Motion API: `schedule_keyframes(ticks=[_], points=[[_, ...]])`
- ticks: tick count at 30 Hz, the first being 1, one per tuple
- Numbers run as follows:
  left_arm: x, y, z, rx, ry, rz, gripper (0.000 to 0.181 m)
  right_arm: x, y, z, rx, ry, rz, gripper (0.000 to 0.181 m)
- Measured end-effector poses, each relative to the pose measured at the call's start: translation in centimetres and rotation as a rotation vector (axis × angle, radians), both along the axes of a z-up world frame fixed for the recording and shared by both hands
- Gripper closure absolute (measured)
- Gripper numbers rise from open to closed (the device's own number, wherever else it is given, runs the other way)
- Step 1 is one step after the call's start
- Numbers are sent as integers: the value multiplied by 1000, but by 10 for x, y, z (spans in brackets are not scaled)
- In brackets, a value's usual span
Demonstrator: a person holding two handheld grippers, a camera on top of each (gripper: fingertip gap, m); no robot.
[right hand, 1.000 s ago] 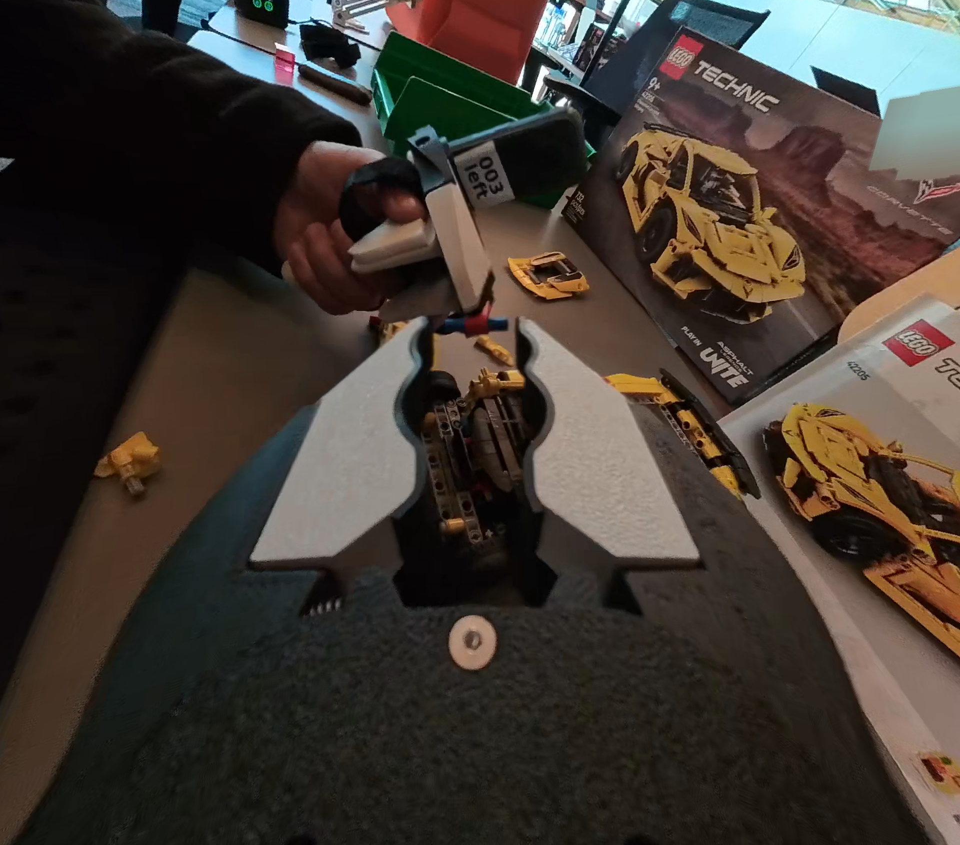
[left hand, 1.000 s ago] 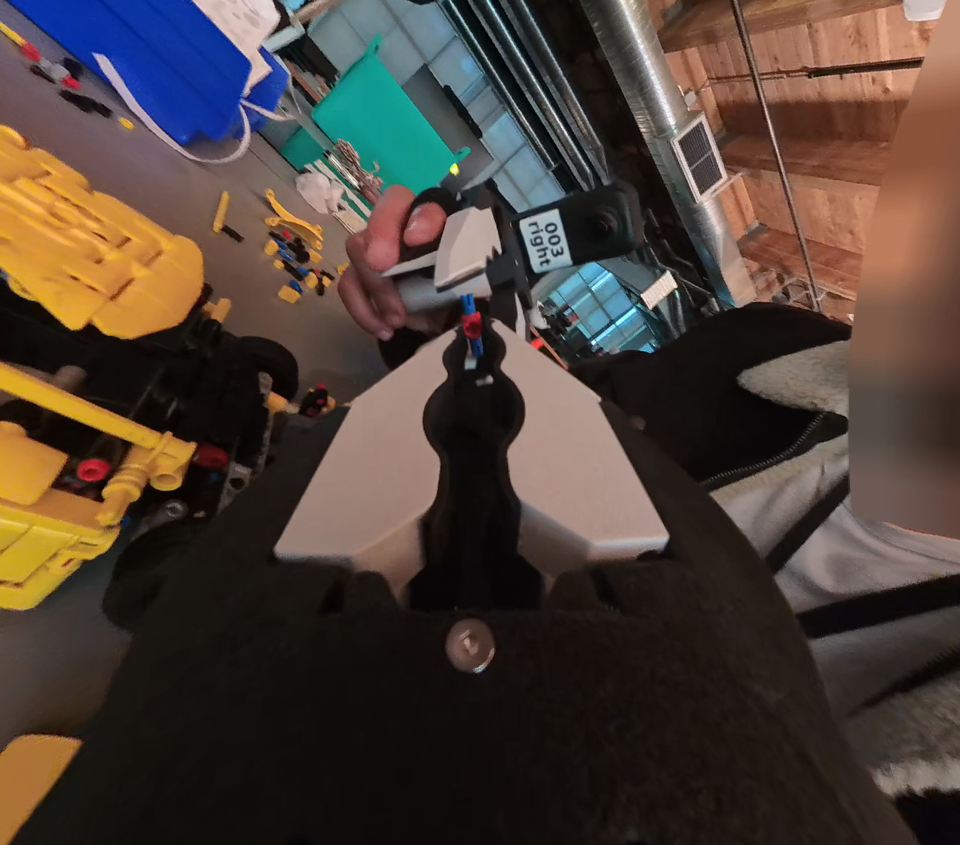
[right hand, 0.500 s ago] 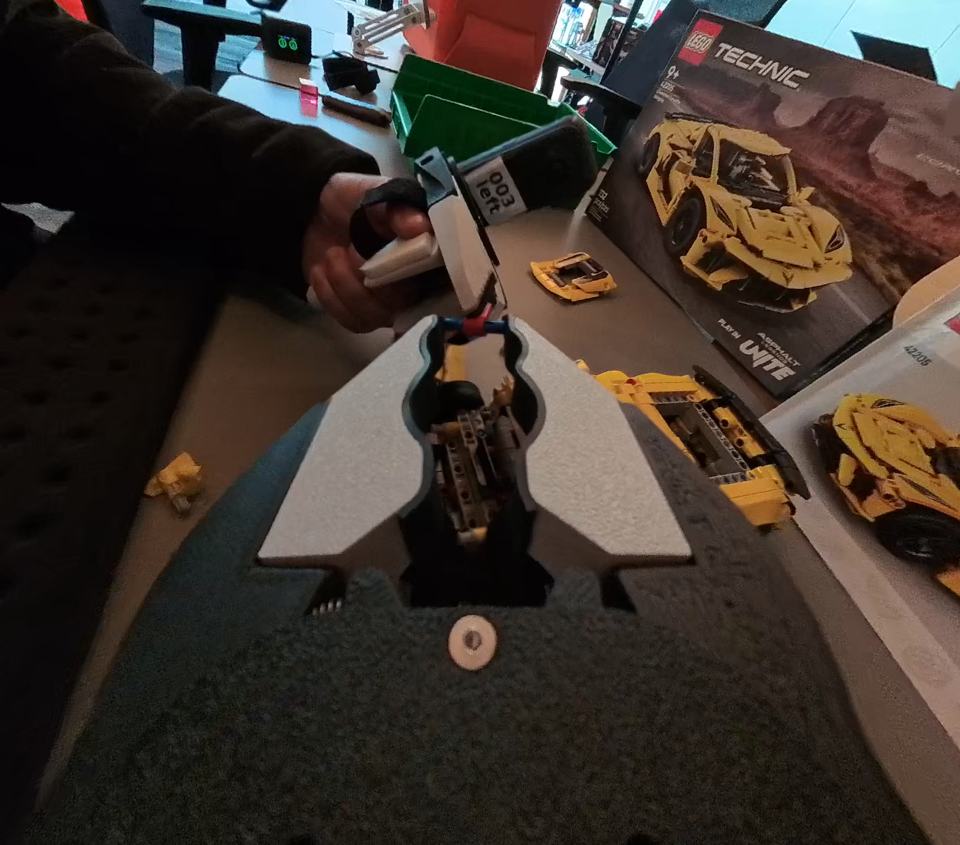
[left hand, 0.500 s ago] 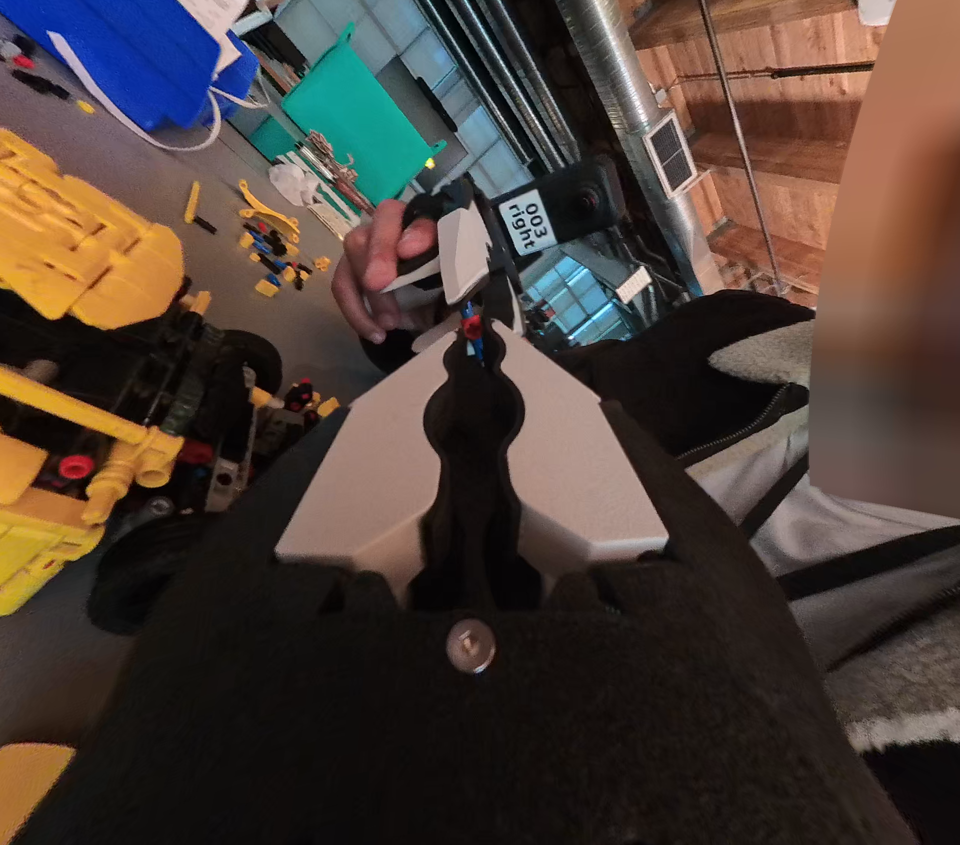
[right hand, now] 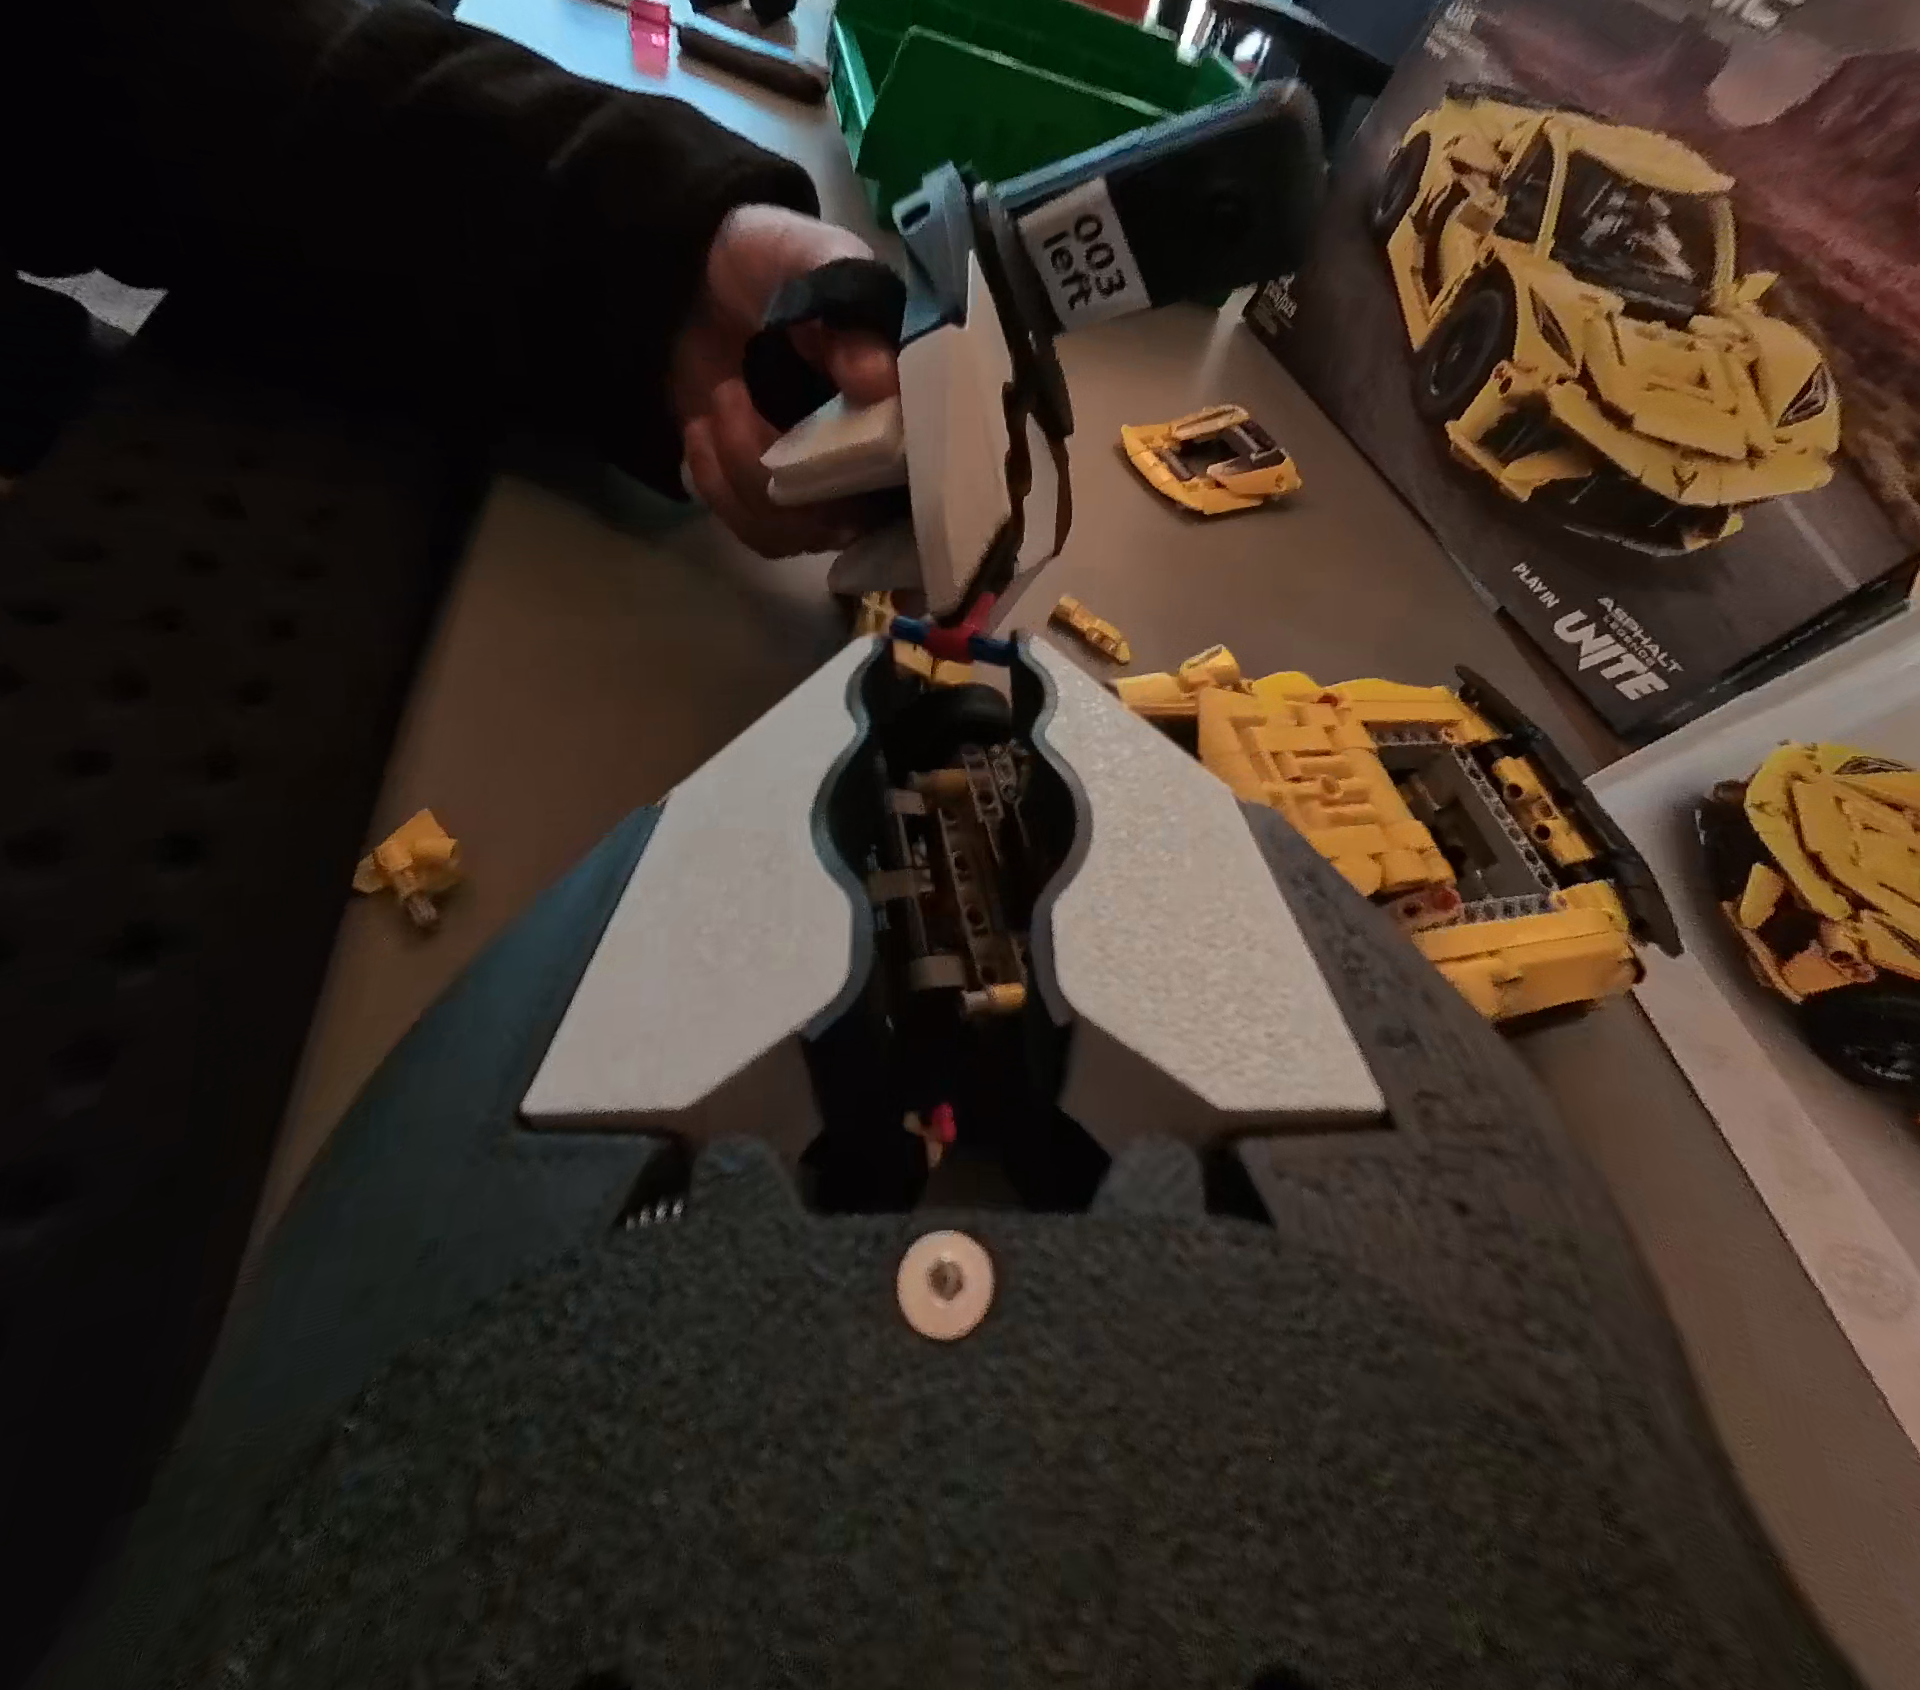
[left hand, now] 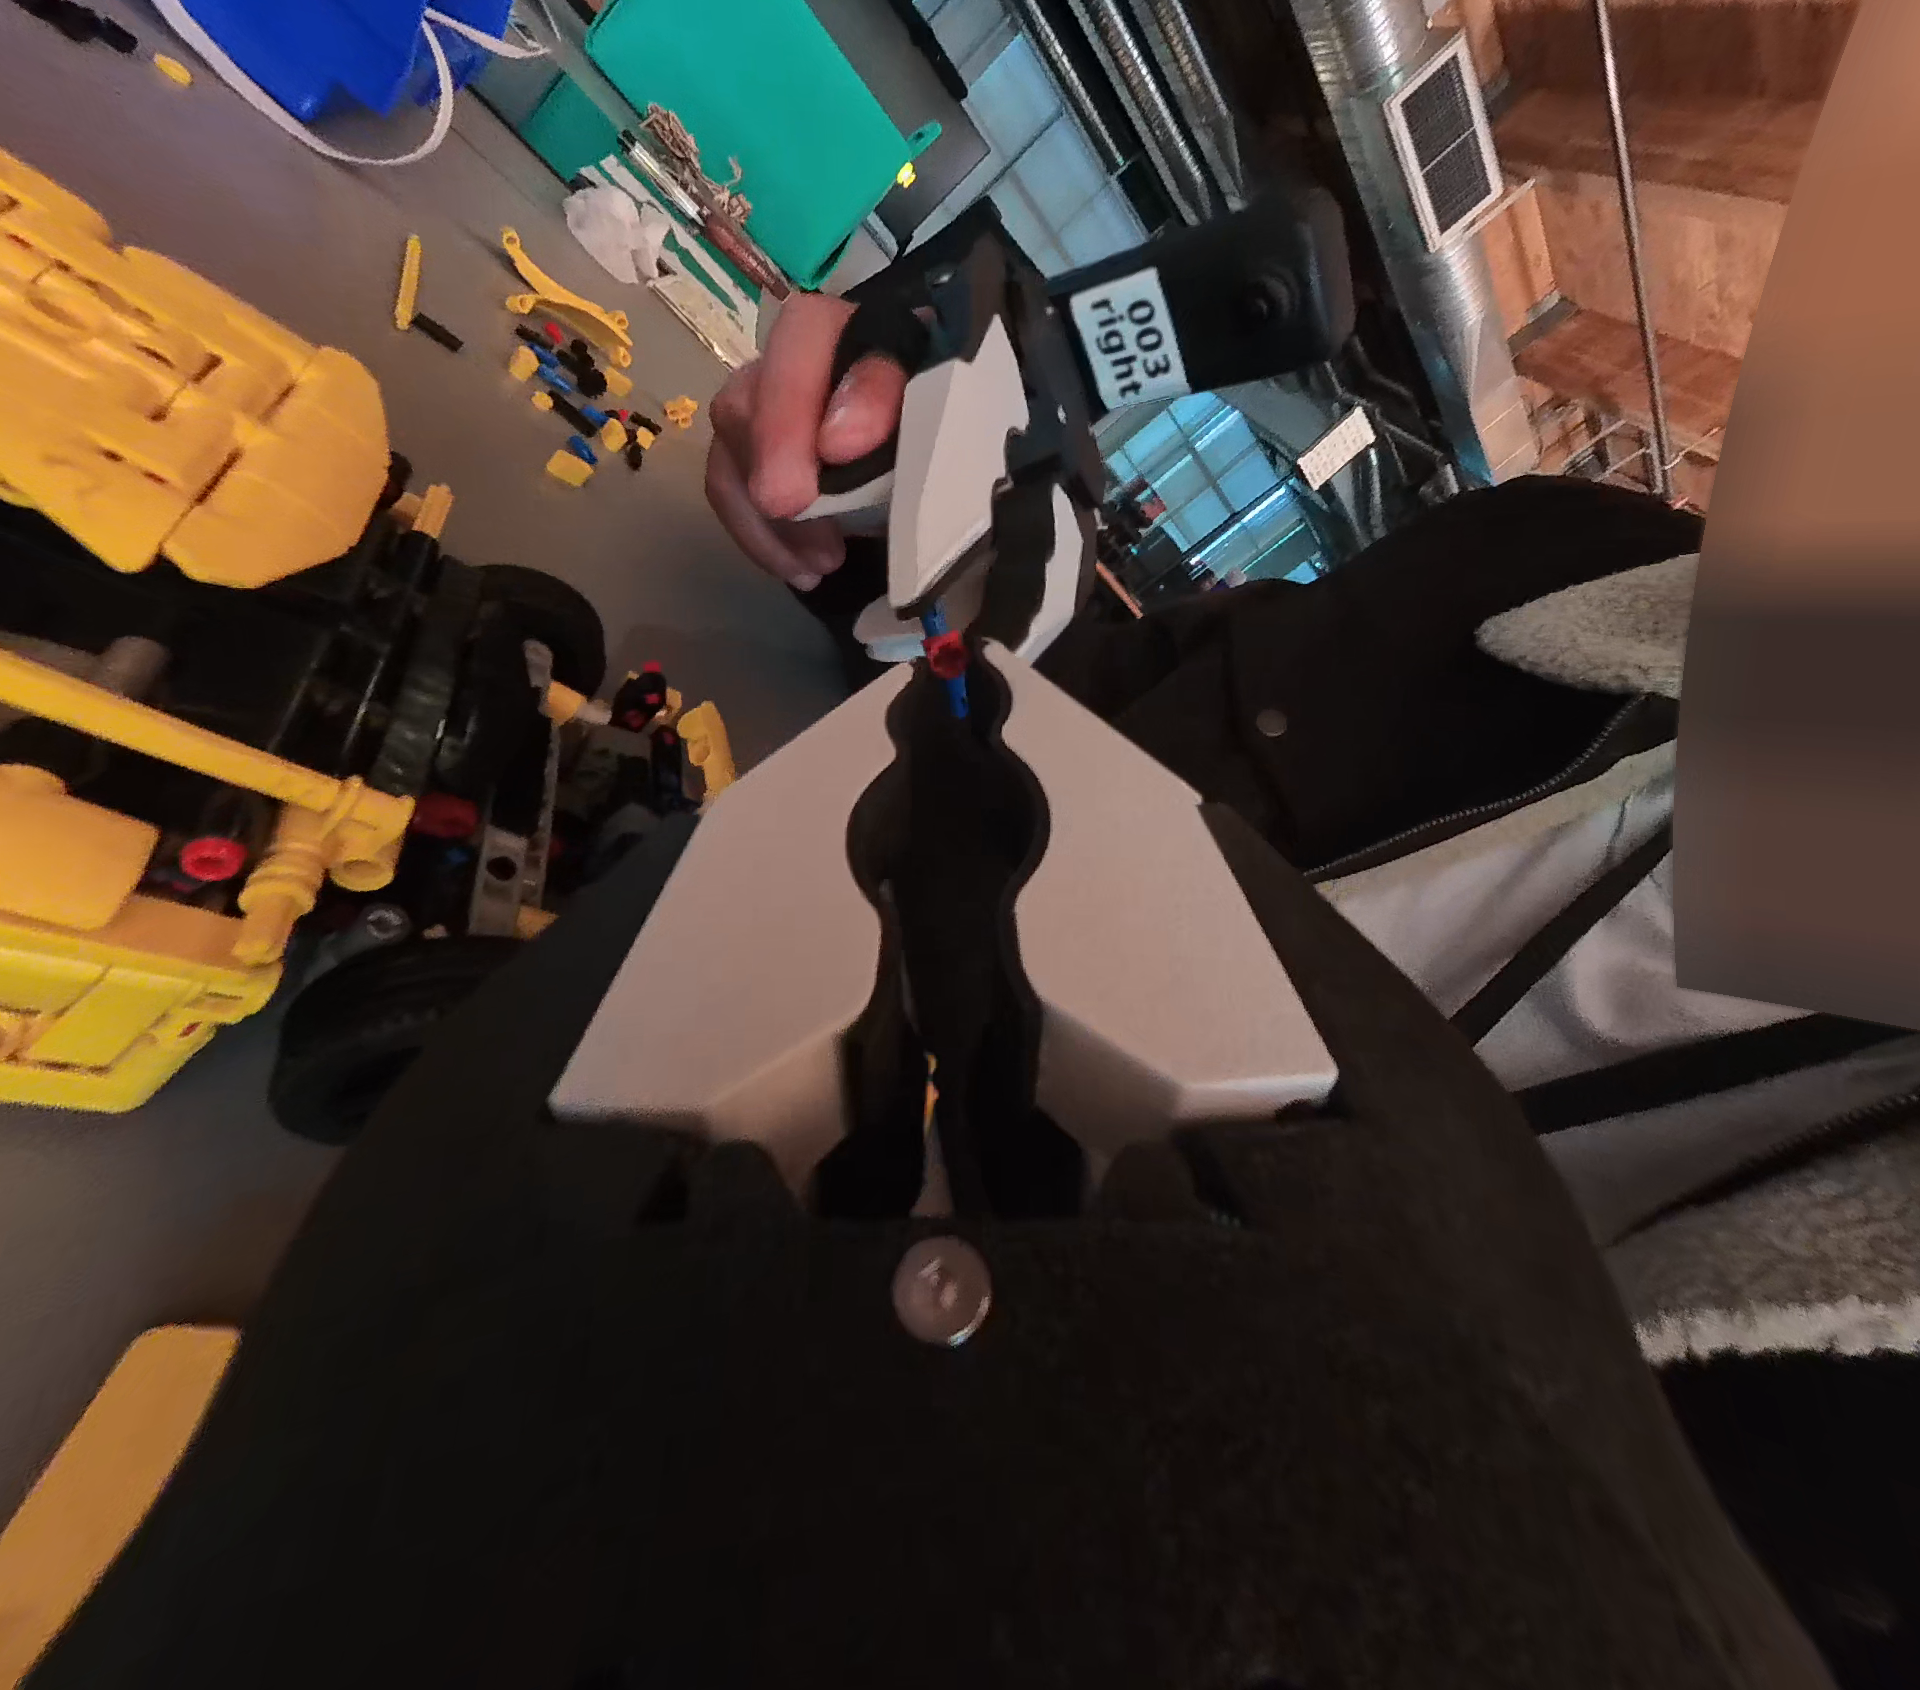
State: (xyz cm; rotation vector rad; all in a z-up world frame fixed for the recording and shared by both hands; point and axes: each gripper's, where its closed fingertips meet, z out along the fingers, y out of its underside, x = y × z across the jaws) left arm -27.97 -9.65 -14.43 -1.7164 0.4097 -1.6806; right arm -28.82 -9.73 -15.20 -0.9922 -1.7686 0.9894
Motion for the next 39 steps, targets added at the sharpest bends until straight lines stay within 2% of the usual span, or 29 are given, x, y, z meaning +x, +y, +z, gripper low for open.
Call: schedule_keyframes(ticks=[1,6,15,17,26,30,31,33,35,37,39], points=[[0,0,-2,0,17,2,177,-1,0,-3,0,-24,-15,160],[-1,1,-7,-5,44,8,176,-2,4,-7,120,-12,-61,163],[1,3,-3,21,23,32,176,-1,7,-6,85,-57,-60,168],[1,4,-2,45,38,51,176,-2,5,-5,78,-56,-50,173],[-1,9,-4,106,112,112,177,-4,10,-8,67,-59,-81,174],[-7,17,-2,105,110,169,177,-9,18,-5,-46,-42,-146,172],[-9,20,-1,105,105,192,176,-10,19,-4,-91,-42,-163,166],[-16,25,10,132,49,249,176,-13,18,-2,-207,-56,-168,143],[-21,22,27,221,-7,279,177,-19,15,0,-432,-78,-161,138],[-22,14,46,333,-54,291,176,-19,3,21,-738,-49,-56,149],[-21,9,54,364,-88,281,176,-16,1,45,-929,23,31,157]])
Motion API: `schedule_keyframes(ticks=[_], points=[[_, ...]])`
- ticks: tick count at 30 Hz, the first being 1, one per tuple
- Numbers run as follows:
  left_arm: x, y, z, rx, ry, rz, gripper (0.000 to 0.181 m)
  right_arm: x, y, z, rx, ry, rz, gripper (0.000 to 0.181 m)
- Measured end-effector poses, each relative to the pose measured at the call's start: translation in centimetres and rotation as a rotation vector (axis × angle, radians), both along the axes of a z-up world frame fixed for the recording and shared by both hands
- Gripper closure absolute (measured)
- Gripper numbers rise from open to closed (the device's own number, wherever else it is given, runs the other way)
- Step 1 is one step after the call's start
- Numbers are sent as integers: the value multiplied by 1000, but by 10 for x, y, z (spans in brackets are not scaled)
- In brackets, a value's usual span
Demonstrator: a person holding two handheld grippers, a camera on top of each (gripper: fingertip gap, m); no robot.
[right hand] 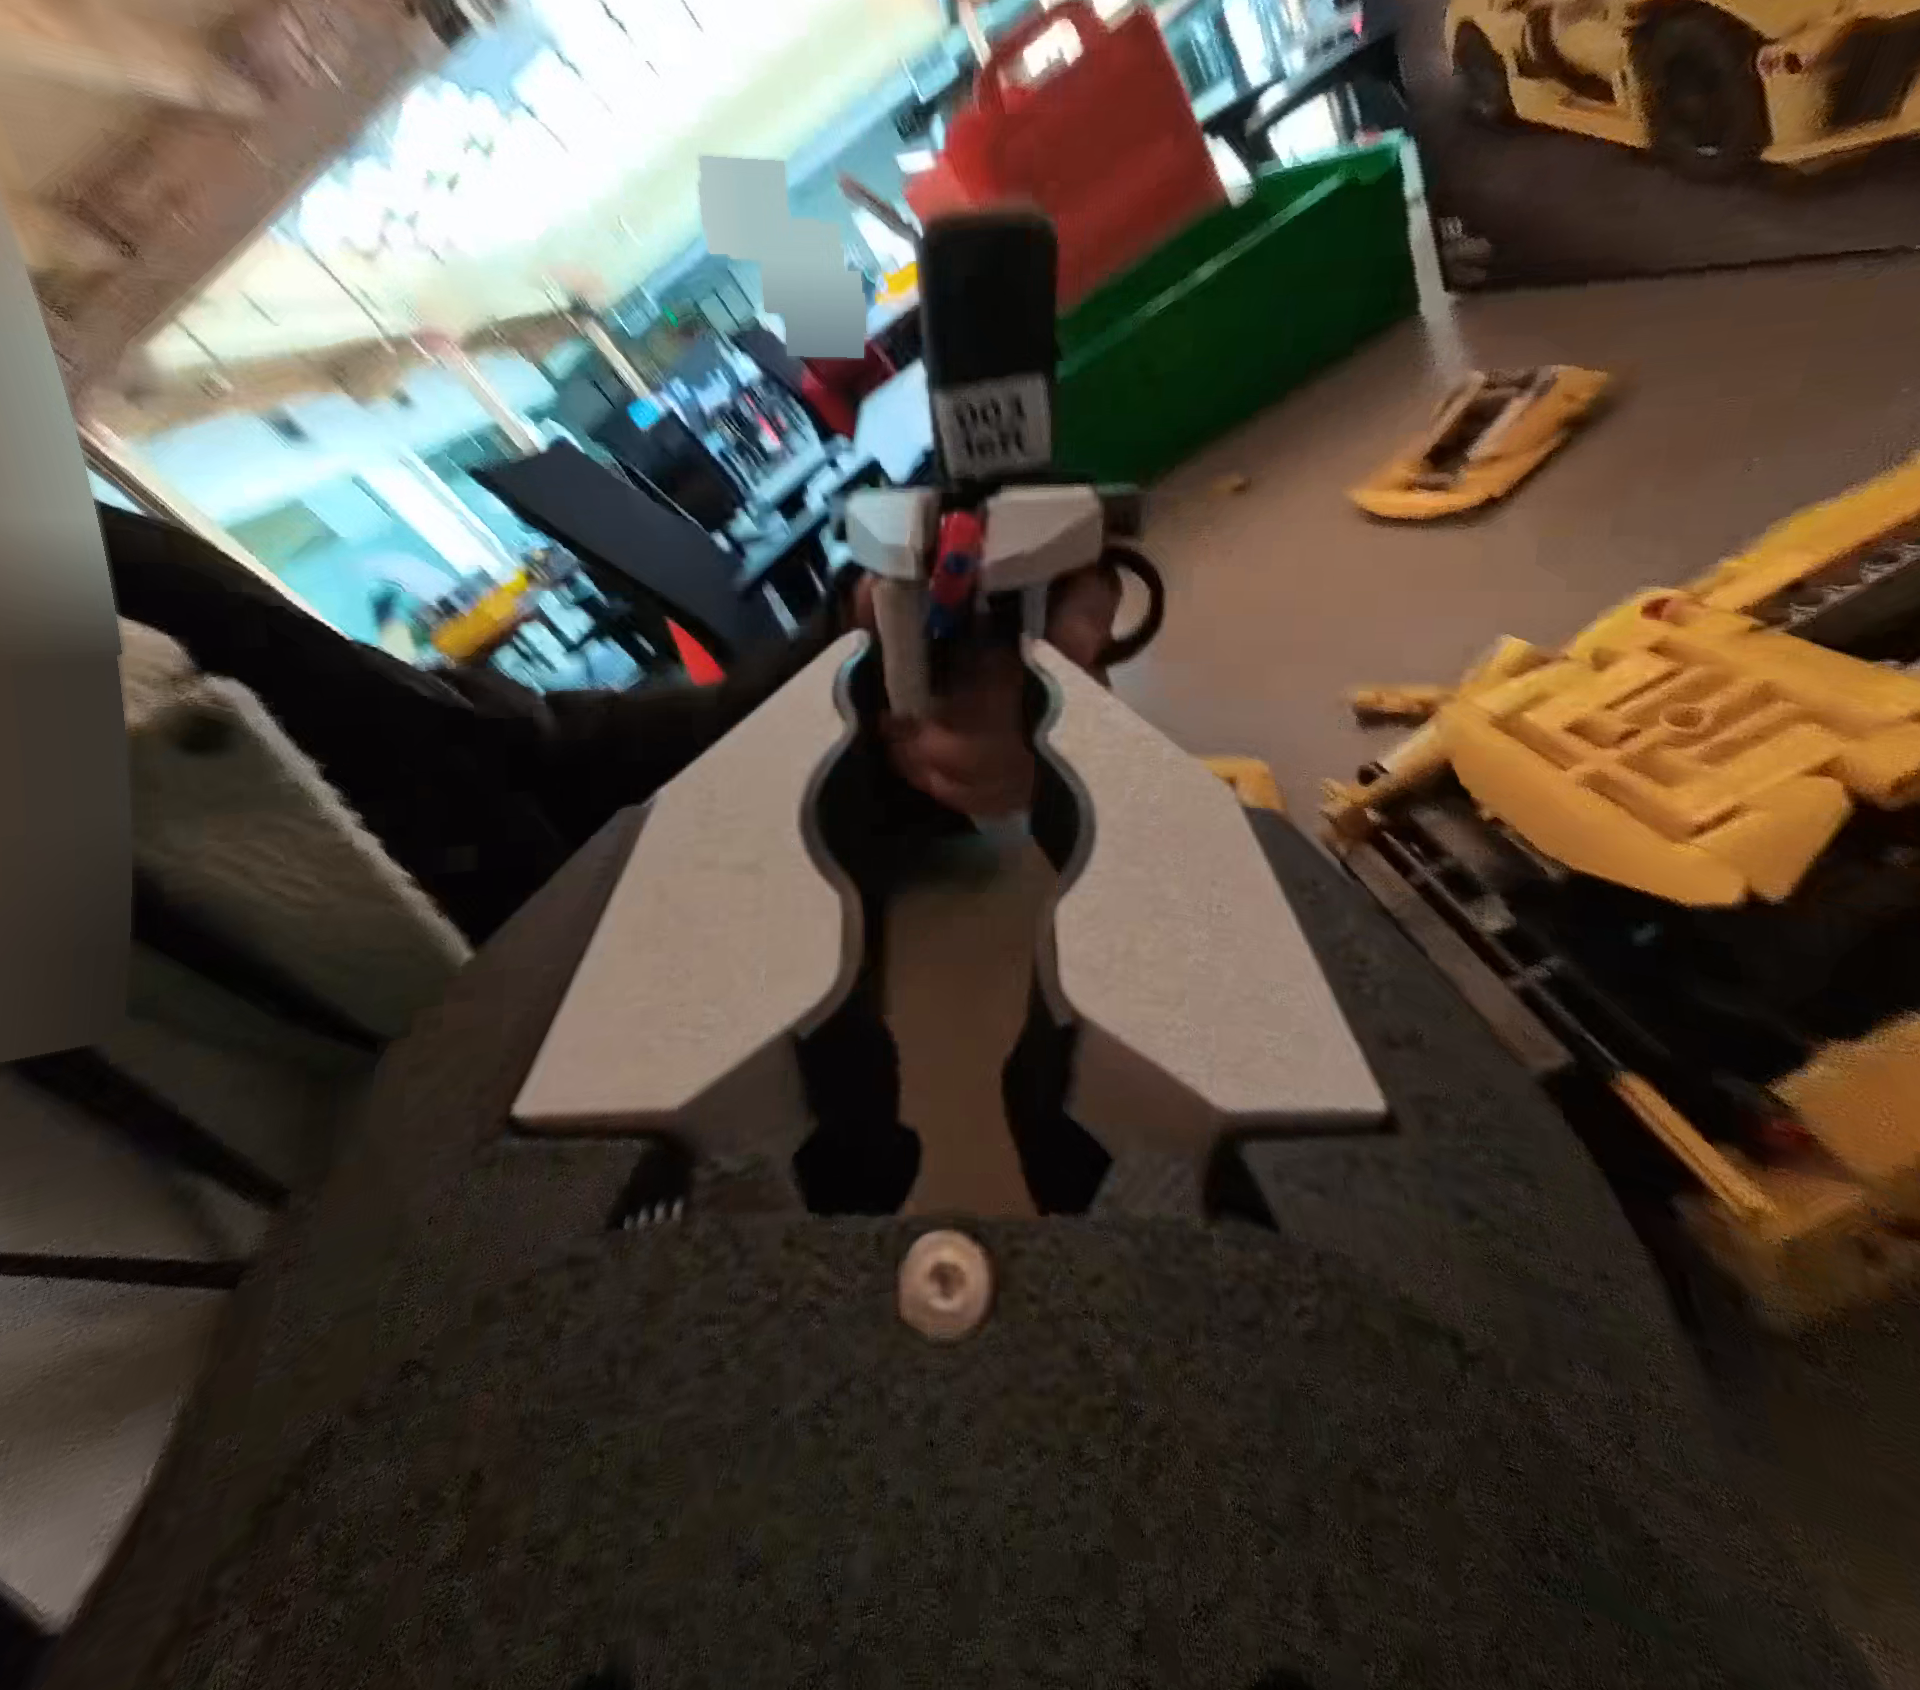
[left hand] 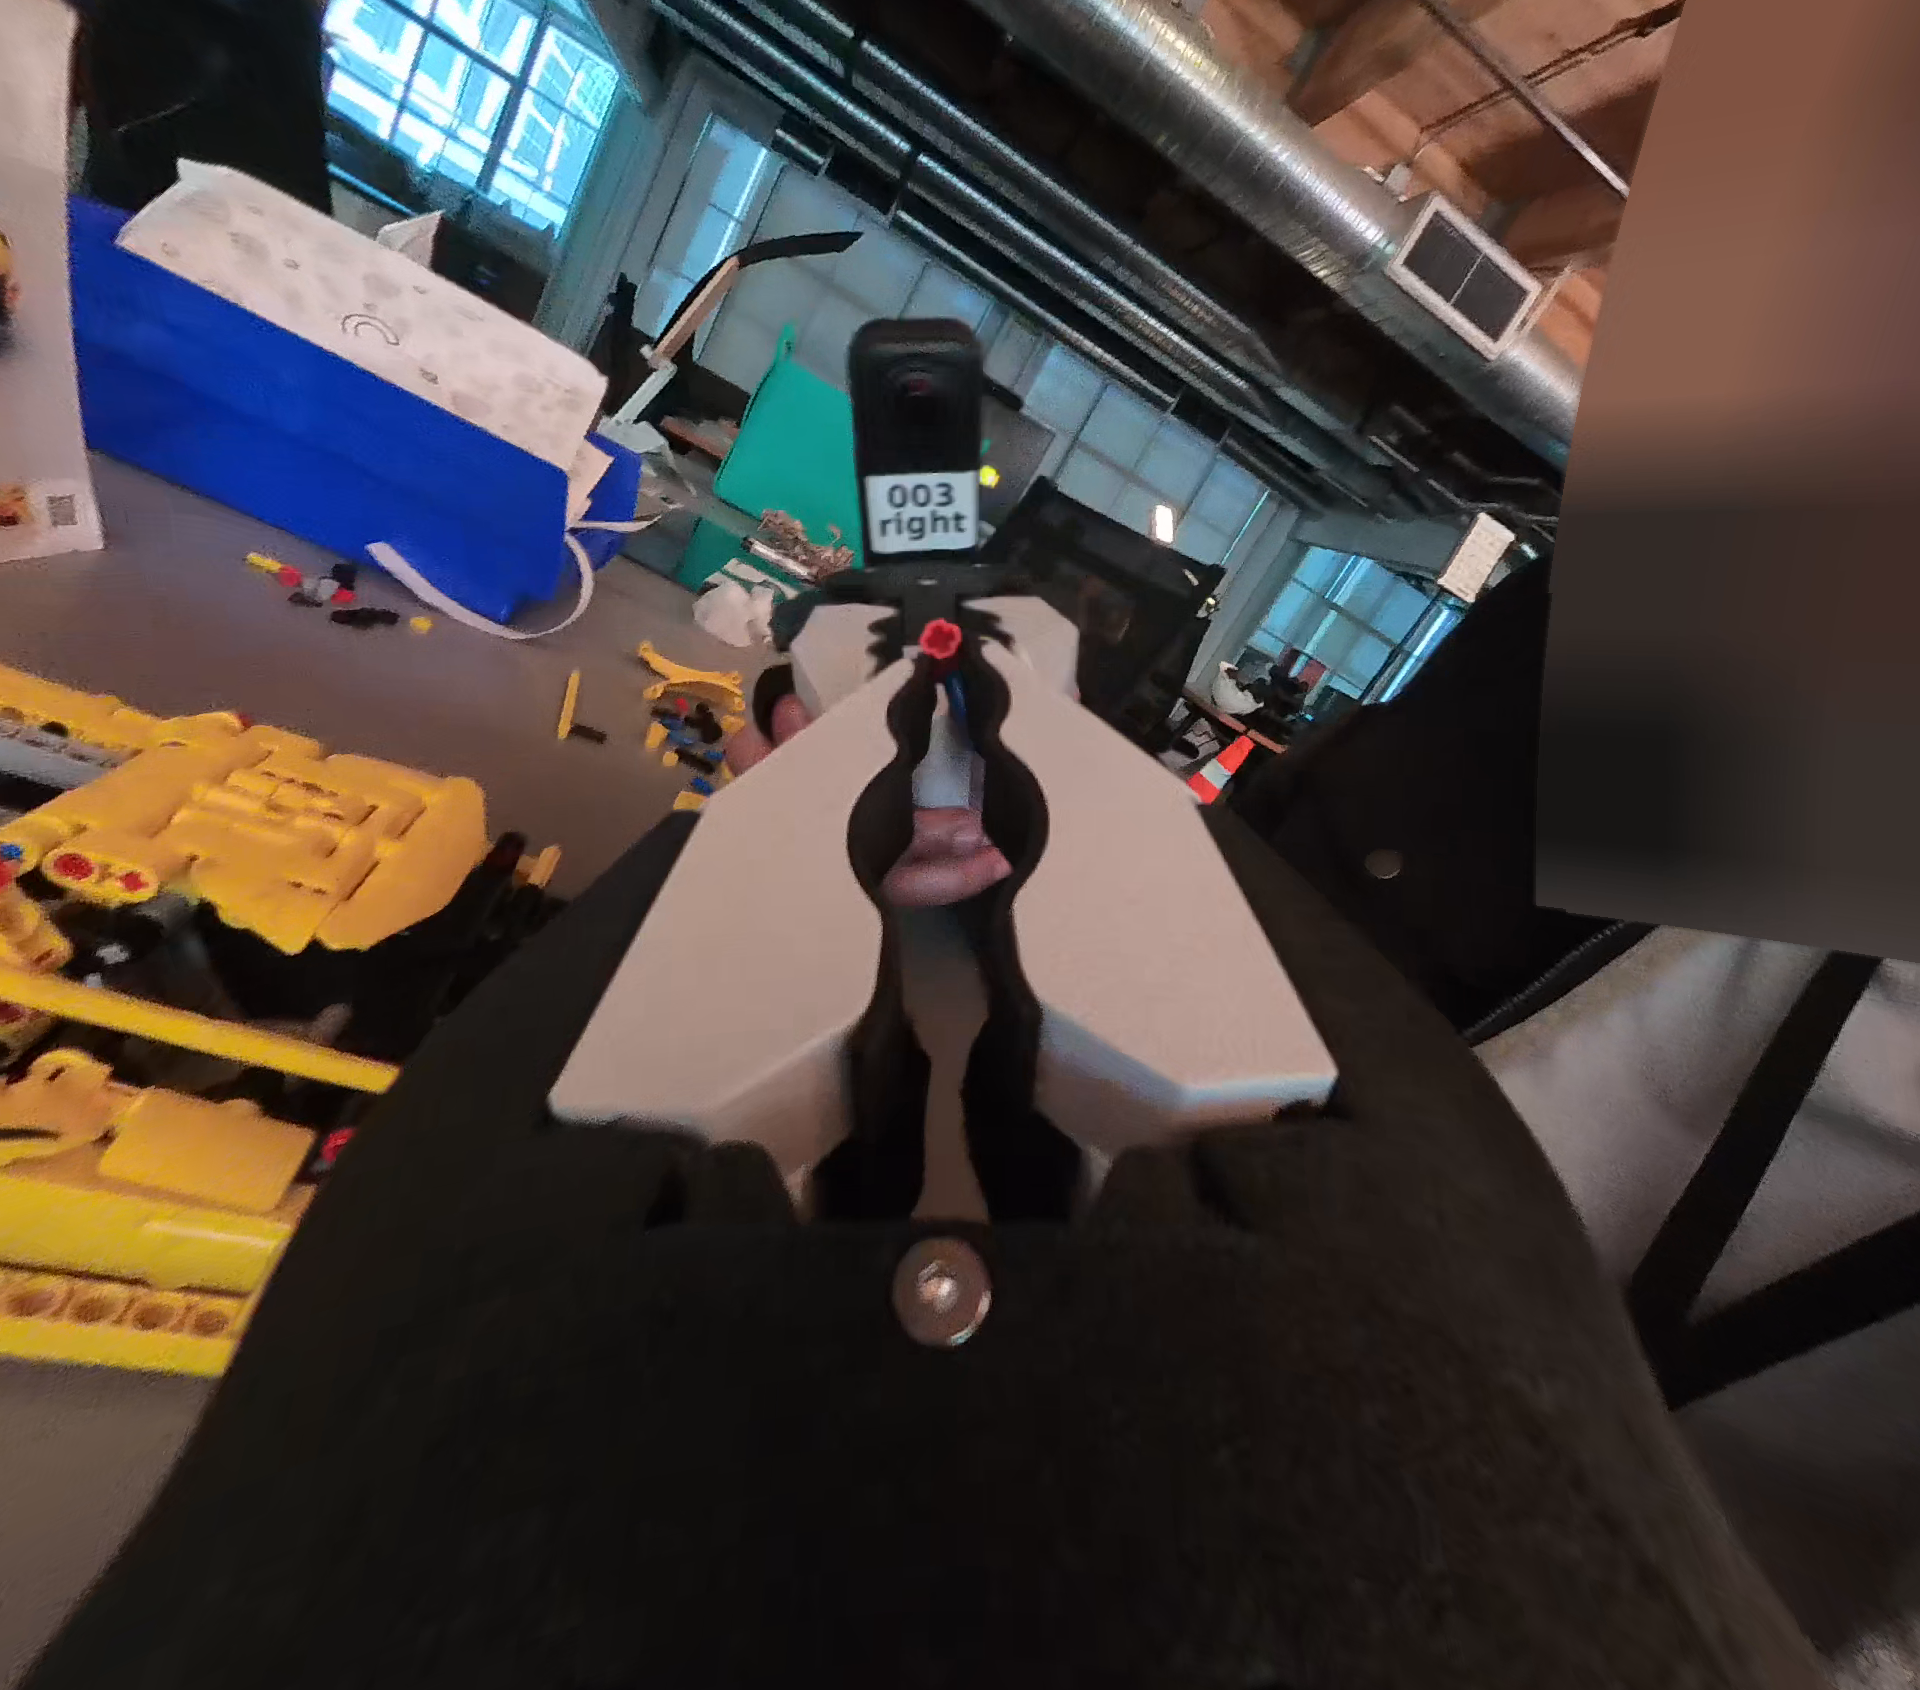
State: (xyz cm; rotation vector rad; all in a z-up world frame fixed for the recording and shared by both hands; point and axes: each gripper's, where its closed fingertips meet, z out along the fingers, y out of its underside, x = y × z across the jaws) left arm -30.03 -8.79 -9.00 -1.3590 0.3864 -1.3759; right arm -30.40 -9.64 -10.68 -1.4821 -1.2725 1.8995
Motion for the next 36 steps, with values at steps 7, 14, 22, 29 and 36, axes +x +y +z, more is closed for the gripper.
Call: schedule_keyframes(ticks=[7,14,22,29,36], points=[[6,-1,5,29,-40,20,176,-2,-2,8,-36,47,-12,177],[7,5,4,68,-22,120,177,-3,2,7,-153,39,-11,178],[6,11,0,-6,-22,113,176,-3,9,0,-67,6,-48,178],[-3,11,-8,148,295,246,176,9,25,-1,-187,2,6,163],[3,16,-36,560,1021,523,176,1,21,-18,-95,-92,-30,152]])
